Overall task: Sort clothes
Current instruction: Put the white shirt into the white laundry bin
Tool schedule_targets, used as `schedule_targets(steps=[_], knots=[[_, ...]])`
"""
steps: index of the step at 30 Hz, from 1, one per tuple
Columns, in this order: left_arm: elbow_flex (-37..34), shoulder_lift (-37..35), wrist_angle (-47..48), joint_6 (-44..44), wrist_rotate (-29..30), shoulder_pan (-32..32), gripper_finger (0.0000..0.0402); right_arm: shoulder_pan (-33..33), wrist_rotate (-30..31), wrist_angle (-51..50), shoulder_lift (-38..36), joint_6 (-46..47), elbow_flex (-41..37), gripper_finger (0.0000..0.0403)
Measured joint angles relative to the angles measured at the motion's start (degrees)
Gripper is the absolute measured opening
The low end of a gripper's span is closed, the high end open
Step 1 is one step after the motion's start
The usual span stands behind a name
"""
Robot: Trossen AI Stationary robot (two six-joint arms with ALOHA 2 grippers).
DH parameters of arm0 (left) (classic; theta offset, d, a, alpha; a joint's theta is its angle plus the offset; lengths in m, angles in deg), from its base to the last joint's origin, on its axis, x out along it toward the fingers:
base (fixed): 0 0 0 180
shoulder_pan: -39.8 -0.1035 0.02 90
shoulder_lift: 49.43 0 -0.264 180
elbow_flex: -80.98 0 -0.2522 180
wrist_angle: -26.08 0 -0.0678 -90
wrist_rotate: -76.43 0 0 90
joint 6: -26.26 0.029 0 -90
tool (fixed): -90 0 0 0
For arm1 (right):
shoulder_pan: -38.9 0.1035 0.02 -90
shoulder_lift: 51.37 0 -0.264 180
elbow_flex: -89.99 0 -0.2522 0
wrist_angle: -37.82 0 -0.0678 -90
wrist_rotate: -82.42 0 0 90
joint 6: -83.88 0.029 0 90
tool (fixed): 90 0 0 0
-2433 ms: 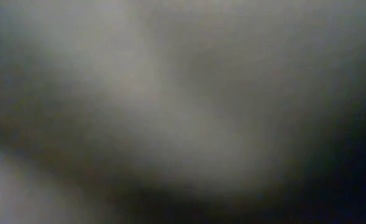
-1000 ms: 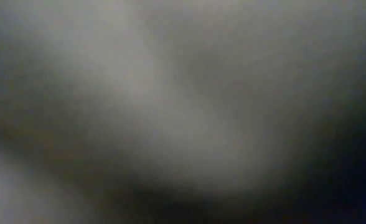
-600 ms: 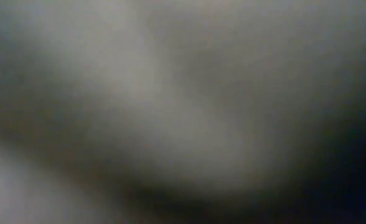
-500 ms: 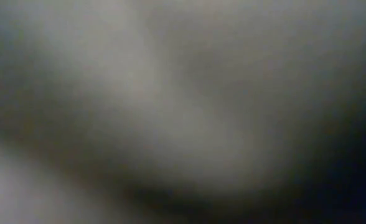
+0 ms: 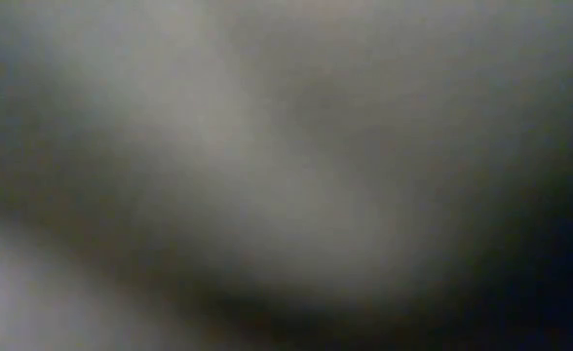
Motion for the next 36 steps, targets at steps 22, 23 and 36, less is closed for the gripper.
schedule_targets(steps=[22,23,36], knots=[[50.83,33.76,-11.98,4.05,-13.67,0.02,0.0012,0.00,-6.94,18.56,0.02,-5.95,0.00,0.0180],[49.62,33.91,-16.48,3.84,-13.83,-0.01,0.0012,0.00,-6.90,19.09,0.02,-6.82,0.00,0.0180],[51.01,39.30,-28.65,-3.79,-19.73,-0.09,0.0012,-2.03,-5.39,29.29,-3.01,-10.37,0.04,0.0180]])
